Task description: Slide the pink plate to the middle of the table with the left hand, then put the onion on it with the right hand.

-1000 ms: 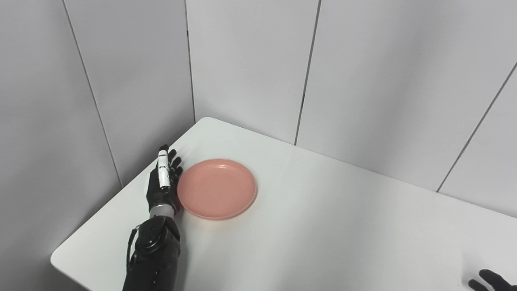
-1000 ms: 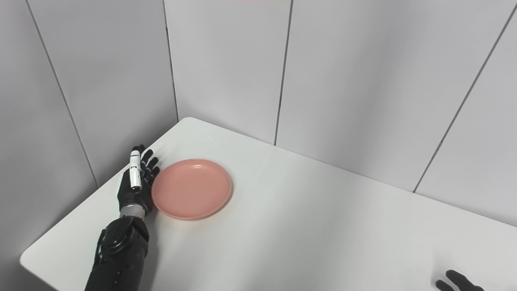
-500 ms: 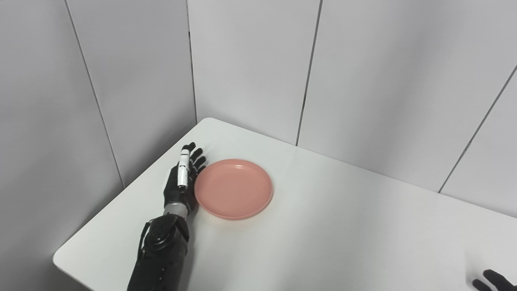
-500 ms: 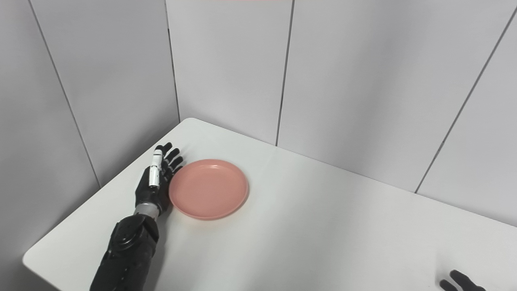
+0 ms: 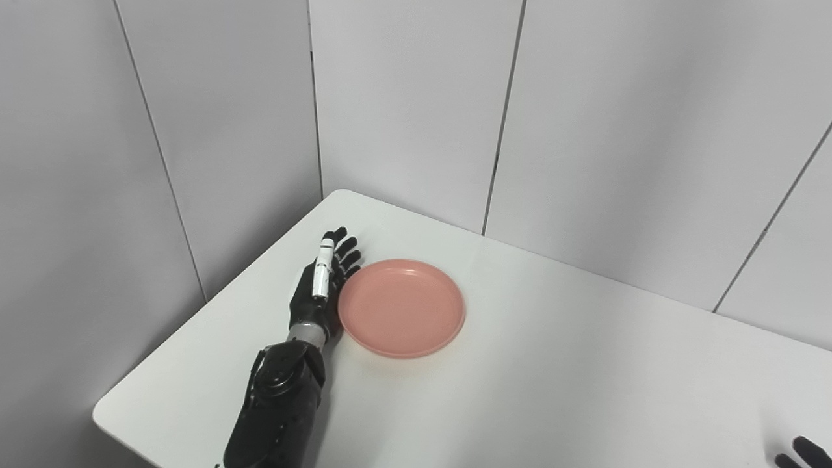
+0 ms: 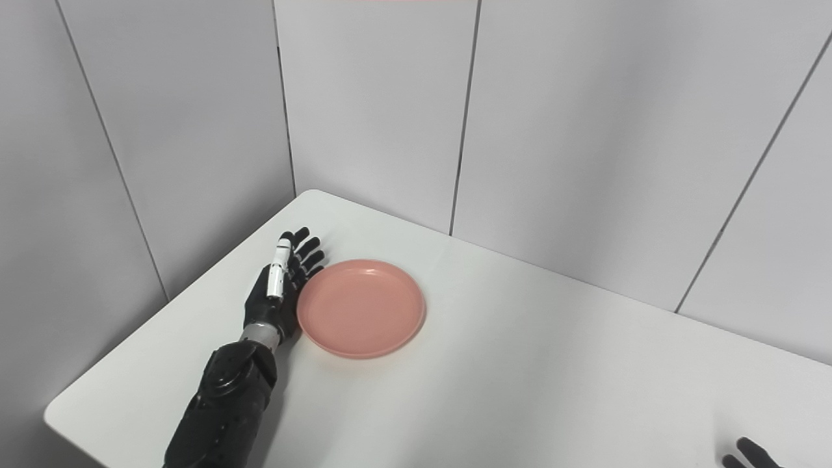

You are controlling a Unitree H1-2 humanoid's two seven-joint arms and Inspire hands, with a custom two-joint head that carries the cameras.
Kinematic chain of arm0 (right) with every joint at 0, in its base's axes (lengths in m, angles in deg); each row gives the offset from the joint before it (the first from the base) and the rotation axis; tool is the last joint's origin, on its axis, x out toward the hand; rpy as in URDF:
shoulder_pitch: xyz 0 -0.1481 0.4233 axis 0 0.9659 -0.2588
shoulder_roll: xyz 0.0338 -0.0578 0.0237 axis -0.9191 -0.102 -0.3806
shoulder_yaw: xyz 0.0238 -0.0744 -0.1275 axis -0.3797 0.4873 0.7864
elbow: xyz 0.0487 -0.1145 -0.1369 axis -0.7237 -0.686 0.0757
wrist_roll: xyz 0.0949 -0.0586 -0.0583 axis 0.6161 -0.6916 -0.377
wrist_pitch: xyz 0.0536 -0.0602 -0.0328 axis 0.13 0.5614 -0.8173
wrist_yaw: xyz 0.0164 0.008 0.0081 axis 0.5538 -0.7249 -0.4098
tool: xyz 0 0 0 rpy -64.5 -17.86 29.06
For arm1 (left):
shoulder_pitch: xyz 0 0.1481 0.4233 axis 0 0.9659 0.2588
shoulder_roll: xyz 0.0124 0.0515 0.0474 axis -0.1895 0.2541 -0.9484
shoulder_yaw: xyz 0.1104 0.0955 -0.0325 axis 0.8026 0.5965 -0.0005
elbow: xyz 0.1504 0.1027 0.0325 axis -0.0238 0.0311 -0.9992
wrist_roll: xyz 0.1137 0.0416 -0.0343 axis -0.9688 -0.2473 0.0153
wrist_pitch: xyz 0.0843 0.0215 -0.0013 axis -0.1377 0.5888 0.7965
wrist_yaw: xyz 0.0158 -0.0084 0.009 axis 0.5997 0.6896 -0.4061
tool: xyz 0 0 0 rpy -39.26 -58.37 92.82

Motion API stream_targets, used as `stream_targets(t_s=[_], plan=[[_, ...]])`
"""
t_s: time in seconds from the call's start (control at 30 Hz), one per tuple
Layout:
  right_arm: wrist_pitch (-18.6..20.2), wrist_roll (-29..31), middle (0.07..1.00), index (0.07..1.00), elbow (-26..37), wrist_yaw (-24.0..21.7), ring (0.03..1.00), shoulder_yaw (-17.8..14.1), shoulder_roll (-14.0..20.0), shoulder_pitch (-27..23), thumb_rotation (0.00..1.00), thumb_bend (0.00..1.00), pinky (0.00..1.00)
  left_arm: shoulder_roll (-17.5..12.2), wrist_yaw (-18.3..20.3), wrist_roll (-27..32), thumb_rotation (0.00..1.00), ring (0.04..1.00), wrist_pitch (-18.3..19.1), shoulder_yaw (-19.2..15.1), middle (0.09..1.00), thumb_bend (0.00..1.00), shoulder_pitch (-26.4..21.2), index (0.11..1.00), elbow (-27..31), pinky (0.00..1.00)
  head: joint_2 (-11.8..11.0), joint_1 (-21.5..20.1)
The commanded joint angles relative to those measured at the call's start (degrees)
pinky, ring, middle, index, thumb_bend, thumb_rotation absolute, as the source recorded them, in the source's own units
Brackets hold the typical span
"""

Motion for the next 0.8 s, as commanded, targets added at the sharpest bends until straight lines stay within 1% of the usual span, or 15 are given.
stream_targets(t_s=[0.0,0.03,0.07,0.1,0.17,0.27,0.33,0.37,0.47,0.6,0.67,0.7,0.73,0.77], plan=[[0.41,-0.20,0.877,0.764,0.78,0.19,0.849,0.11,-0.42,0.09,0.79,0.74,0.56,0.03,1.02,-0.99,1.00,0.936,0.14,1.19,0.935,0.35,-0.96,0.914,-0.57,0.94,0.20,-0.30],[0.30,-0.28,0.893,0.784,0.76,0.15,0.869,0.17,-0.40,0.13,0.79,0.75,0.61,0.15,1.02,-1.17,1.00,0.937,0.11,1.43,0.936,0.34,-1.07,0.915,-0.70,0.94,0.20,-0.30],[-0.10,-0.15,0.901,0.794,0.65,0.05,0.879,0.14,-0.47,0.10,0.80,0.75,0.64,0.36,0.98,-1.16,1.00,0.938,0.35,1.60,0.937,0.34,-1.30,0.916,-0.86,0.94,0.49,-0.25],[-0.38,-0.03,0.923,0.823,0.57,-0.01,0.906,0.12,-0.53,0.09,0.80,0.76,0.72,0.49,0.93,-1.12,1.00,0.937,0.54,1.72,0.936,0.34,-1.45,0.914,-0.96,0.94,0.49,-0.25],[-0.67,0.00,0.939,0.846,0.43,-0.12,0.924,0.15,-0.53,0.00,0.81,0.77,0.78,0.87,0.85,-0.81,1.00,0.934,1.01,1.89,0.933,0.34,-1.89,0.912,-1.26,0.94,0.68,-0.33],[-0.11,-0.12,0.939,0.857,0.41,0.28,0.926,0.05,-0.74,0.01,0.81,0.78,0.82,1.58,0.81,-0.86,1.00,0.929,1.37,2.36,0.928,0.34,-2.21,0.912,-1.30,0.94,1.12,-0.99],[0.80,-0.45,0.937,0.861,1.46,0.68,0.924,0.23,-0.99,0.33,0.82,0.77,0.83,1.76,1.02,-1.31,1.00,0.926,1.34,2.88,0.926,0.35,-2.25,0.911,-1.43,0.93,1.27,-1.20],[1.09,-0.52,0.934,0.860,1.88,0.80,0.922,0.32,-1.07,0.45,0.81,0.78,0.84,1.87,1.09,-1.51,1.00,0.922,1.38,3.16,0.924,0.35,-2.30,0.910,-1.45,0.92,1.38,-1.31],[0.66,-0.89,0.927,0.867,1.90,0.79,0.913,0.53,-0.91,0.53,0.81,0.82,0.84,2.19,1.15,-1.59,1.00,0.920,1.45,3.63,0.922,0.36,-2.55,0.910,-1.52,0.92,1.63,-1.58],[0.88,-1.03,0.925,0.871,1.85,0.94,0.909,0.43,-1.10,0.50,0.81,0.83,0.84,2.46,1.11,-1.66,1.00,0.923,1.38,4.11,0.926,0.36,-2.60,0.913,-1.13,0.92,1.89,-2.10],[1.69,-1.23,0.922,0.871,2.66,1.22,0.905,0.59,-1.34,0.66,0.81,0.83,0.84,2.65,1.06,-2.08,1.00,0.927,1.07,4.58,0.929,0.36,-2.47,0.914,-0.74,0.92,2.04,-4.00],[2.84,-1.49,0.922,0.874,3.81,1.56,0.907,0.76,-1.48,0.56,0.81,0.83,0.85,2.65,0.83,-2.19,1.00,0.928,1.46,4.72,0.929,0.37,-2.59,0.914,-0.13,0.92,-1.84,-10.15],[3.63,-1.10,0.931,0.885,5.72,1.52,0.918,0.64,-1.39,1.46,0.83,0.82,0.88,3.13,0.46,-2.35,1.00,0.928,2.24,5.07,0.929,0.37,-1.69,0.911,2.04,0.92,4.64,-9.82],[3.36,0.22,0.941,0.897,6.20,1.30,0.931,0.37,-1.99,1.72,0.83,0.80,0.91,3.31,0.67,-1.99,1.00,0.929,2.59,5.06,0.929,0.37,-1.22,0.911,2.87,0.92,4.40,-12.37]])
